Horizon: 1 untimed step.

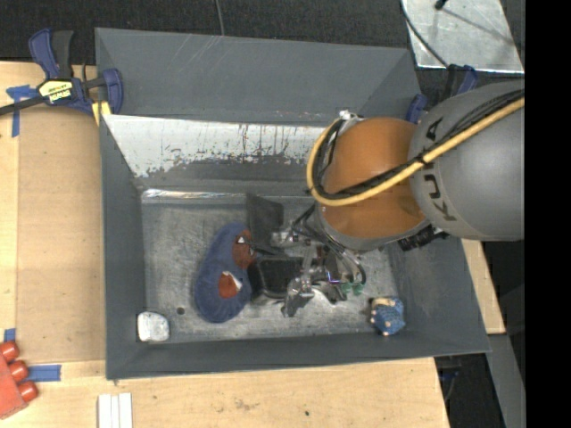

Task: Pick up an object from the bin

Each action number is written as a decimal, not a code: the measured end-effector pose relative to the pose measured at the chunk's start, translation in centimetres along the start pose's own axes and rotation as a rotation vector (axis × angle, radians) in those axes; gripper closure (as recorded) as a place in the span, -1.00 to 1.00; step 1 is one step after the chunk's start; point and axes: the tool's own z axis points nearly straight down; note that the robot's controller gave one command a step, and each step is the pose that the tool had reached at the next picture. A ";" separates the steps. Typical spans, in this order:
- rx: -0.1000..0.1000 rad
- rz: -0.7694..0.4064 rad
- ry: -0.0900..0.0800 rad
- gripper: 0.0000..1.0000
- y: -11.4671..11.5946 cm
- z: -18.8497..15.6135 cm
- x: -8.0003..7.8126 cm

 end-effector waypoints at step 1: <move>-0.002 -0.221 -0.002 -1.00 0.0 5.6 -4.1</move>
Offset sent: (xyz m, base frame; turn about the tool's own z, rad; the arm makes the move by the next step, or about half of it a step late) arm 0.0508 -0.0021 -0.0810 -0.2521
